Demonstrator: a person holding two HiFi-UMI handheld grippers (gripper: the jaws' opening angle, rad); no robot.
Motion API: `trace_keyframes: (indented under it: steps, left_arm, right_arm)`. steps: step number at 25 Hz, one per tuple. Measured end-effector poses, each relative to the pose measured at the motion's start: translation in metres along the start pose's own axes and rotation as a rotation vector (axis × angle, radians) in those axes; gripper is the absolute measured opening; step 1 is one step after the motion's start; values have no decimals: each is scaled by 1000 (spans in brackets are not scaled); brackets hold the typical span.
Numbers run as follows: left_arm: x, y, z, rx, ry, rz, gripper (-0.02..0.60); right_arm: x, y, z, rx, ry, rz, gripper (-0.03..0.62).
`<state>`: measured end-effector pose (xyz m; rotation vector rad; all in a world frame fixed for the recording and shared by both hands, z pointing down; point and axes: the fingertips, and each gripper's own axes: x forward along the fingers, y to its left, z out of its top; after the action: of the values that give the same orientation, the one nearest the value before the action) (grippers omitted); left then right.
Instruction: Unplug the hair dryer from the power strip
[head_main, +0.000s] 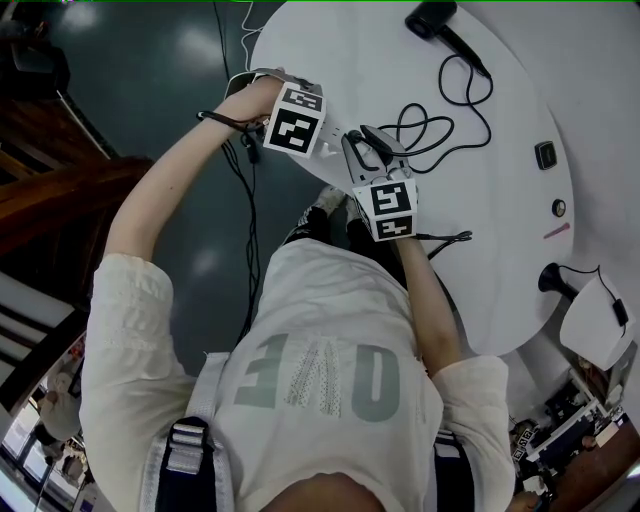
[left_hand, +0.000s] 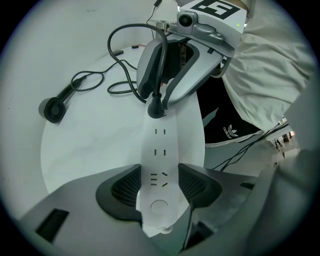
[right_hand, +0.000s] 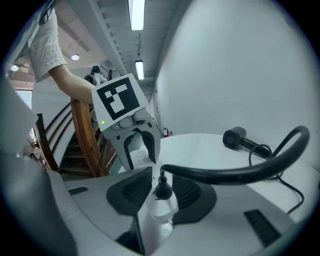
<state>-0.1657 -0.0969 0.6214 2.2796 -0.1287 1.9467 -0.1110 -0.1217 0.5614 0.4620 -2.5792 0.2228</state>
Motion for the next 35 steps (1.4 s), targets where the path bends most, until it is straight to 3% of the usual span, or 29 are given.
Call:
trace_keyframes:
  steps: [10,26,28,32,35]
  left_arm:
    - [1,0,0,1,18,-3,239]
    - [6,5,4,-28,84,-8,239]
    - [6,3,5,-20,90,-6,239]
    - [3,8,2,-18,76,0,239]
    - [8,-1,6,-26,83,-11,239]
  right_arm:
    - [6,0,-6,-54,33,-15,66]
    - [4,-5,-4,-135,44,-32,49]
    - [-5,-5,13,-130,-22,-30,48]
    - [-41,-54,117,17,-323,-109,48]
    - [-78,-73,146,90,-419,-91,49]
